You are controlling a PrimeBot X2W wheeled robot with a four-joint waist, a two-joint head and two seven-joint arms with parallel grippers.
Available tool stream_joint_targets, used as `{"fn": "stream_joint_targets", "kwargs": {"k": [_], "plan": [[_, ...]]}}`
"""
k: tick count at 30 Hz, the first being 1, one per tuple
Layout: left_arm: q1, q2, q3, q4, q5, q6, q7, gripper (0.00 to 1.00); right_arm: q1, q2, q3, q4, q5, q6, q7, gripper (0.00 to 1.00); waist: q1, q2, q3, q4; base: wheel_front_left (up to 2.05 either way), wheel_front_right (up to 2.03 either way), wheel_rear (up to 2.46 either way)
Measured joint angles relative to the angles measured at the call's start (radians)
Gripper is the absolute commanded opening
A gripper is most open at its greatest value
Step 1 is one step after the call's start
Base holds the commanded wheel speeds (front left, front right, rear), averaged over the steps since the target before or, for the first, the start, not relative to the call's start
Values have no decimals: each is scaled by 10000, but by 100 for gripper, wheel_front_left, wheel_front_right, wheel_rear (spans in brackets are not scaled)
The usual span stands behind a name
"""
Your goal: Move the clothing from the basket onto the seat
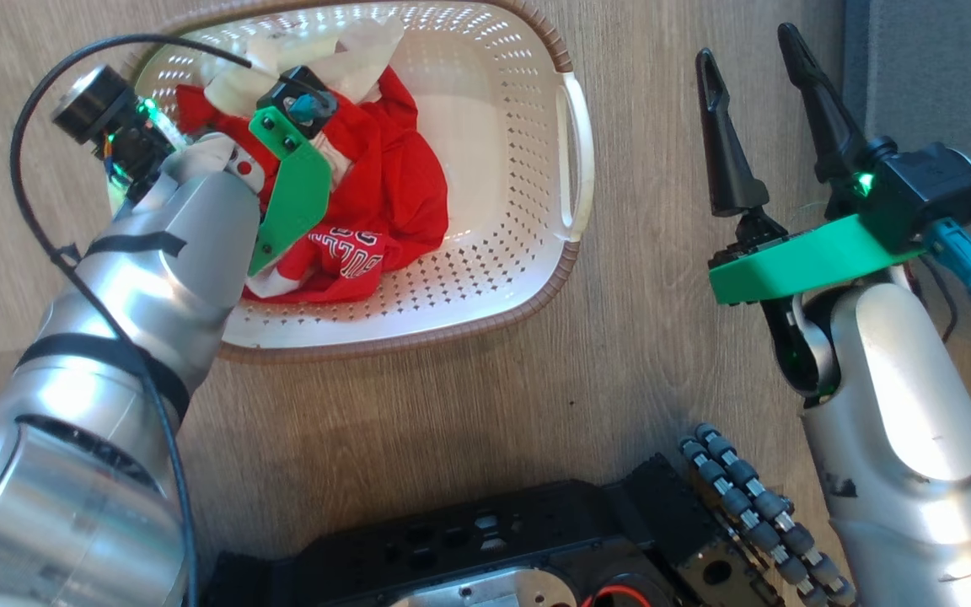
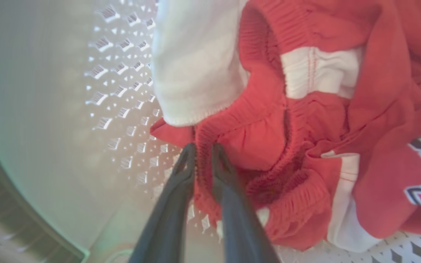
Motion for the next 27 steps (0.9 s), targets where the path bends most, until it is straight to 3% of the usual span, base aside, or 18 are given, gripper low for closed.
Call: {"fn": "stream_joint_targets", "kwargs": {"k": [1,7,14,19,27], "plan": [[-24,2,-31,0,0,4,-2,0,0,0,4,4,36,0,0,100,0,0,-5,-7,0,0,0],[-40,2,-96,-4,-54,165,-573,0,2,0,-10,107,73,0,0,100,1,0,-155,-15,0,0,0],[410,-167,627,-499,-1162,270,-2341,0,137,0,-309,251,71,0,0,100,0,0,-870,116,0,0,0],[1691,-278,1530,-953,-2435,307,-4464,0,957,4,-669,403,-8,0,2,100,0,0,-2028,289,0,0,0],[3399,-153,2502,-2255,-3501,328,-5122,0,2140,15,-1076,606,-230,0,0,100,-1,0,-3895,557,0,0,0]]}}
